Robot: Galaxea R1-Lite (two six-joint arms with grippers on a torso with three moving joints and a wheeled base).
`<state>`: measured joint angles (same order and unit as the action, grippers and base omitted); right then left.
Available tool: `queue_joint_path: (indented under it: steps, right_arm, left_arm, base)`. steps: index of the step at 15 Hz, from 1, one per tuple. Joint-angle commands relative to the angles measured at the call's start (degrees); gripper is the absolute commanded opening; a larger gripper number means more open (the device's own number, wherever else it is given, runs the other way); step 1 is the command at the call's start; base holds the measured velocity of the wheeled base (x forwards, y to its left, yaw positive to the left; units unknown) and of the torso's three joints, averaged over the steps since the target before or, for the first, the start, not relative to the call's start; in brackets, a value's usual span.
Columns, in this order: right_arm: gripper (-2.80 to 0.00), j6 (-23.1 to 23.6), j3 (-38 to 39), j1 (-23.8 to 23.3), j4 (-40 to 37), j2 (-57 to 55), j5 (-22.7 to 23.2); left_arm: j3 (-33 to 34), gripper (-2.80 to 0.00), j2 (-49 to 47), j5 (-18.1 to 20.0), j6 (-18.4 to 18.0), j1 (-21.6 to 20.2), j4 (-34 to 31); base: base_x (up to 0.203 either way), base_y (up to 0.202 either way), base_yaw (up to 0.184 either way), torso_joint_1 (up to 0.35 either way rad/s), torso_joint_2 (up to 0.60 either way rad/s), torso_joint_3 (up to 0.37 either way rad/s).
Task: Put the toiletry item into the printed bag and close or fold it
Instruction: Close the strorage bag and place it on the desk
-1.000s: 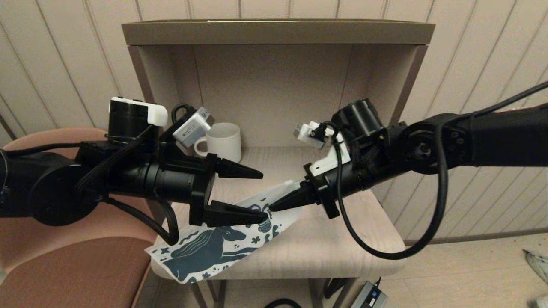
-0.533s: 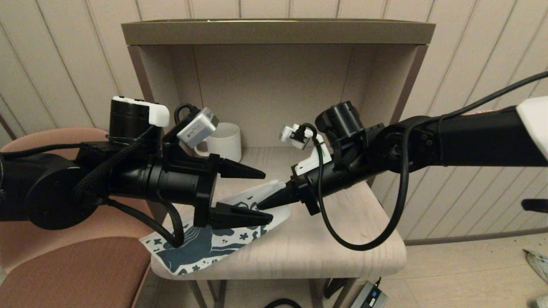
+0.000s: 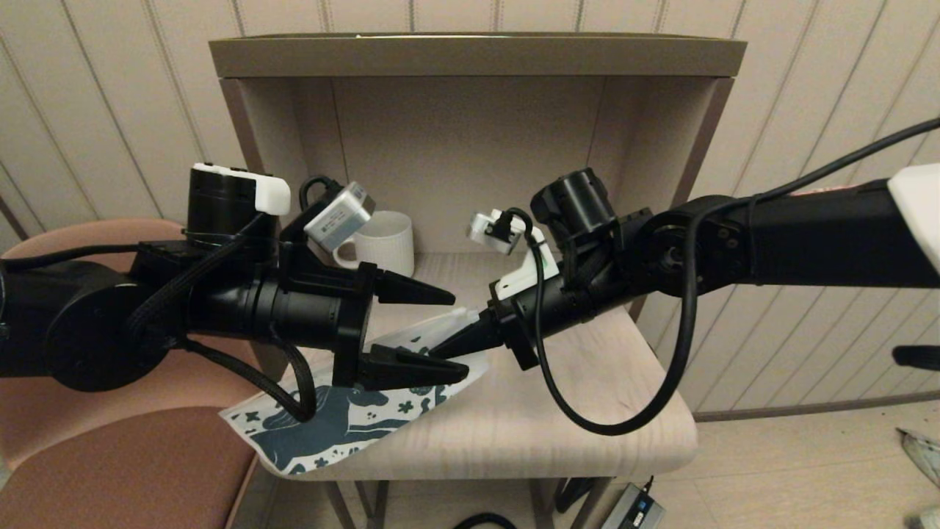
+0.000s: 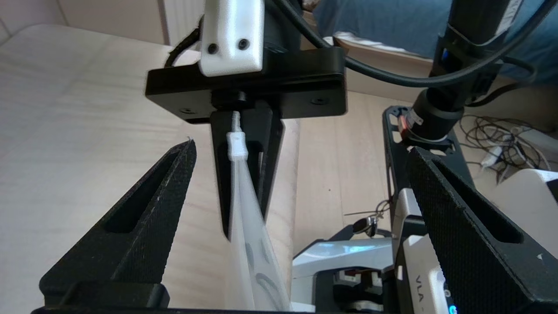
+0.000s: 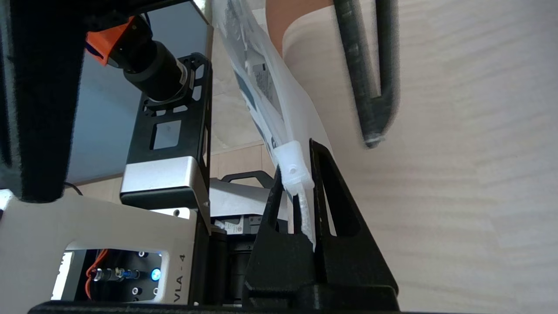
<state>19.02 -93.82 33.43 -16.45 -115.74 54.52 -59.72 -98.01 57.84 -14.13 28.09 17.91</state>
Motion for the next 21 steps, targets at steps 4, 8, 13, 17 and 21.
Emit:
queue_joint_path:
  steps: [4,8,13,17,21]
  right_arm:
    - [-2.8,0.1,0.0,0.1,-0.1,0.3,0.3]
    - [-2.8,0.1,0.0,0.1,-0.1,0.4,0.3]
    - [-2.8,0.1,0.0,0.6,-0.1,0.4,0.3]
    - [-2.8,0.1,0.0,0.7,-0.1,0.3,0.3]
    - [-2.8,0.1,0.0,0.9,-0.1,0.3,0.3]
  left_arm:
    - [-0.7,0.0,-1.5,-1.2,0.0,0.0,0.5]
    - [-0.9,0.0,-1.5,-1.2,0.5,0.0,0.4]
    - [-1.6,0.0,-1.5,-1.6,2.5,0.0,0.5]
    - [-1.7,0.0,-1.5,-1.6,2.6,0.3,0.5]
    - [-1.6,0.0,-1.5,-1.6,2.6,0.4,0.5]
  base:
    - [0.0,0.0,0.0,0.0,0.0,0.0]
    - [0.0,0.0,0.0,0.0,0.0,0.0]
    - [0.0,0.0,0.0,0.0,0.0,0.0]
    - [0.0,0.0,0.0,0.0,0.0,0.0]
    - [0.0,0.0,0.0,0.0,0.0,0.0]
